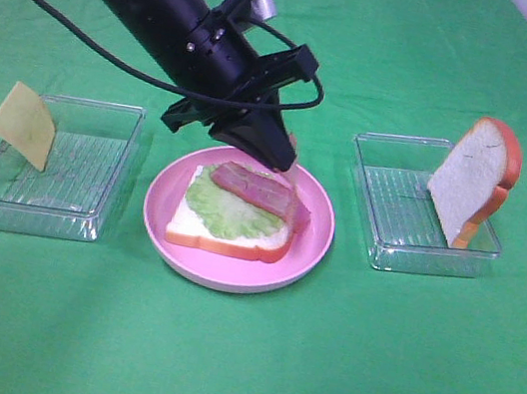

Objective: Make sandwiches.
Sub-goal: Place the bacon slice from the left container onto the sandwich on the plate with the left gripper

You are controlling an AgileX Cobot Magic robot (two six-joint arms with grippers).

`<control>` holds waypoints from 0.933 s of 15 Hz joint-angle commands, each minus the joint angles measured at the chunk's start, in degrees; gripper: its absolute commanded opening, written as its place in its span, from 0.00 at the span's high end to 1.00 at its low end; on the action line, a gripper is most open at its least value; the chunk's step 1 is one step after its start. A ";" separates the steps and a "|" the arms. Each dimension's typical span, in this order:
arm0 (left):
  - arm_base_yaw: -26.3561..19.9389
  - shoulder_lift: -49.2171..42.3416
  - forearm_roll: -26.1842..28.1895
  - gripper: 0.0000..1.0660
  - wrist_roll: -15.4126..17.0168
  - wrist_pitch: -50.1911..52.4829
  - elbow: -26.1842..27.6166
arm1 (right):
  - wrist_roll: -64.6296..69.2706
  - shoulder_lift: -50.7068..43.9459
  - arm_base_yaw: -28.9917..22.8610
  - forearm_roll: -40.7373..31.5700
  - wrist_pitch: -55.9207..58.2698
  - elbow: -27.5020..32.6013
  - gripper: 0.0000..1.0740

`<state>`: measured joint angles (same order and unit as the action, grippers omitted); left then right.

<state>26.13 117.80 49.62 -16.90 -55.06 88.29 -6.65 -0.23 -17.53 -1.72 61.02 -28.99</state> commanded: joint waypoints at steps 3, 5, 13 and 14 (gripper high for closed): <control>-2.01 0.80 -13.29 1.00 6.59 2.01 0.06 | -0.17 -1.32 -0.23 0.17 -0.46 0.23 0.30; -2.01 2.01 -15.99 1.00 6.59 3.21 0.06 | -0.17 -1.32 -0.23 0.17 -0.46 0.23 0.30; -1.95 2.12 -21.54 0.36 8.31 4.13 0.06 | -0.17 -1.32 -0.23 0.17 -0.46 0.23 0.30; -1.95 2.12 -21.54 0.27 8.37 3.95 0.17 | -0.17 -1.32 -0.23 0.17 -0.46 0.23 0.30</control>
<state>24.01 119.81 28.07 -8.94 -50.88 88.29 -6.65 -0.23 -17.53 -1.72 61.02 -28.99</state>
